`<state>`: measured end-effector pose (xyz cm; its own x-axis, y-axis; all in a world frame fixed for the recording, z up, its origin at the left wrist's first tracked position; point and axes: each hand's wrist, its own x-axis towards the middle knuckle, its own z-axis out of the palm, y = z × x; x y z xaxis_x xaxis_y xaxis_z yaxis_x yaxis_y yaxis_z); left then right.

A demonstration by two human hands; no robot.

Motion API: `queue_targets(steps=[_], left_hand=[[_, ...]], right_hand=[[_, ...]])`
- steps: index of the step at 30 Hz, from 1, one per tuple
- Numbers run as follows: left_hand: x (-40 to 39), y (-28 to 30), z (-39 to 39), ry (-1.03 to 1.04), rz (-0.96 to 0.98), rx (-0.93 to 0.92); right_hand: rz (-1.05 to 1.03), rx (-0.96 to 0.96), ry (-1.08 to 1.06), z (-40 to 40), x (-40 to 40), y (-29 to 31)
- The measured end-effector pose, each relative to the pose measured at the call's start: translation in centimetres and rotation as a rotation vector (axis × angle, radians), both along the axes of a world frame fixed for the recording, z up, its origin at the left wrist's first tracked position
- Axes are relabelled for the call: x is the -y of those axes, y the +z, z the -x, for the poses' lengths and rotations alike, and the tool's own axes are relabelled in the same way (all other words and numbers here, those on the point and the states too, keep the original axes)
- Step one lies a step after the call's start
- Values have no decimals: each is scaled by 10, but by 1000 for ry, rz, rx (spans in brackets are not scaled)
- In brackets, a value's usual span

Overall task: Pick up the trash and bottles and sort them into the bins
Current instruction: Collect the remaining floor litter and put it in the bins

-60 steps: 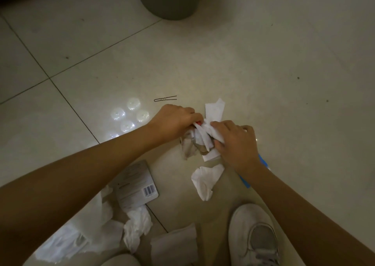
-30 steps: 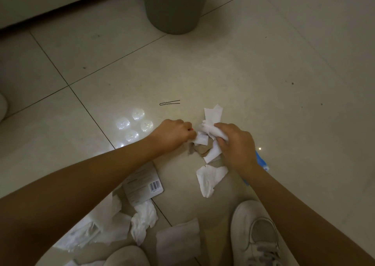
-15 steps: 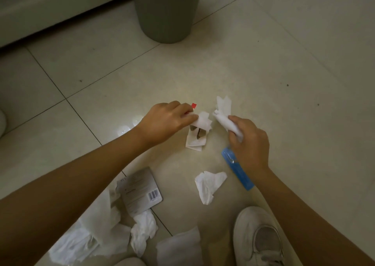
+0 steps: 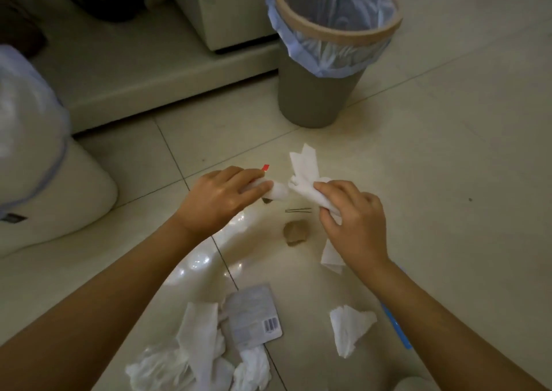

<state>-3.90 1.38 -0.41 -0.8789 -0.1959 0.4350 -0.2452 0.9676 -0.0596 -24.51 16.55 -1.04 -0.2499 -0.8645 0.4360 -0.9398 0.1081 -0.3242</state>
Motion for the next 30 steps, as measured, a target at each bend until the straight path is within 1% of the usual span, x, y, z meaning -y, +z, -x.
queue_targets(steps=[5,9,12,16,18,20,22,23,25,27,28,29,30], left_hand=[[22,51,-77,221,73,-34],[42,79,-144,390,147,-84],[53,105,-189,524,237,-122],[66,132,-242,708,269,-206],[75,136,-263,760,264,-209],[87,137,-277,807,224,-166],[101,135,-290,860,157,-119],[108,134,-294,897,91,-97],[119,130,-301,994,-117,-67],[125,125,-309,1088,-327,-66],[125,124,-311,1111,-384,-54],[123,124,-310,1123,-412,-32],[120,125,-309,1124,-418,-15]], right_hand=[[104,-16,183,-54,66,38],[221,-83,343,-108,114,70],[313,-121,455,-150,149,91],[358,-123,557,-207,190,113],[356,-116,592,-238,209,123],[311,-103,607,-270,225,132],[234,-50,622,-299,240,140],[199,-21,639,-311,247,143],[90,11,686,-328,261,146],[-125,-28,717,-342,274,147],[-242,-76,710,-346,277,146],[-306,-123,700,-349,278,144],[-308,-157,692,-350,277,141]])
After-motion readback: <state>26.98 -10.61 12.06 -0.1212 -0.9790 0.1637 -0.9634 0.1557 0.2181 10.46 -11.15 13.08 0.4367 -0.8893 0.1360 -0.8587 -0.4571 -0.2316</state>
